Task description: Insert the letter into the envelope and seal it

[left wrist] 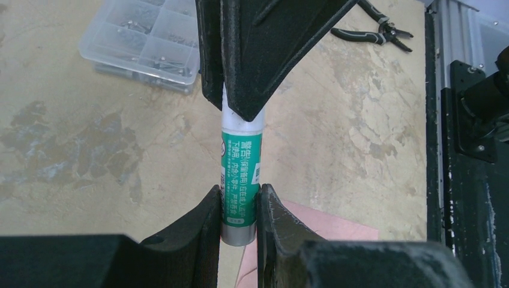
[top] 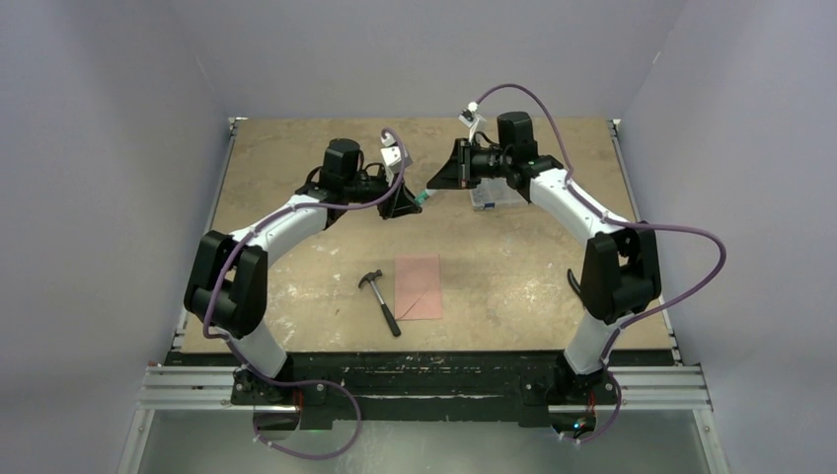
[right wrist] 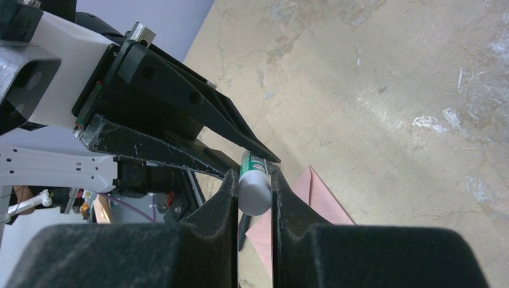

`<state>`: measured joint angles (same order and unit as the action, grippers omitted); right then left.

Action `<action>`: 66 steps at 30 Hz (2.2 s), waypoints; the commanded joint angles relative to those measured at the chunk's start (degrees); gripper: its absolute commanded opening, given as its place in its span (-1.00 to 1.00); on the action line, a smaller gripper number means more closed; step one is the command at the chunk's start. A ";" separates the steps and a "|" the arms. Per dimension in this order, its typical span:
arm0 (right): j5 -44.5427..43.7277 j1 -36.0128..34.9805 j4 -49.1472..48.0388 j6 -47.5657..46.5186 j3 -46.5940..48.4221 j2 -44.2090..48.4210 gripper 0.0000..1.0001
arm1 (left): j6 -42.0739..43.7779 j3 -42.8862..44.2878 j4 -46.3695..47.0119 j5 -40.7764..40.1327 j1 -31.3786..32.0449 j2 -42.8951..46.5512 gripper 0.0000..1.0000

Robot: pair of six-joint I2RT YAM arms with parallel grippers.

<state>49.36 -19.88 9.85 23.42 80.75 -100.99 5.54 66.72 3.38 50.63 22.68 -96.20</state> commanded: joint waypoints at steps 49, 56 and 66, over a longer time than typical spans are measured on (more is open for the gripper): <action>-4.29 -1.29 18.51 3.32 10.81 3.09 -0.38 | 2.71 -6.29 9.68 -1.55 1.17 7.97 -1.00; -4.90 -1.46 19.80 1.72 10.48 3.26 -0.07 | 2.64 -5.90 9.72 -2.21 1.23 7.79 -1.00; -4.20 -3.05 15.77 3.87 8.55 1.27 -0.64 | 3.35 -5.51 11.16 -0.58 1.19 7.55 -1.00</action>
<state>43.66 -21.50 28.58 26.96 89.12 -98.32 7.09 58.30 11.49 48.12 23.90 -88.27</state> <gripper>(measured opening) 0.225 0.200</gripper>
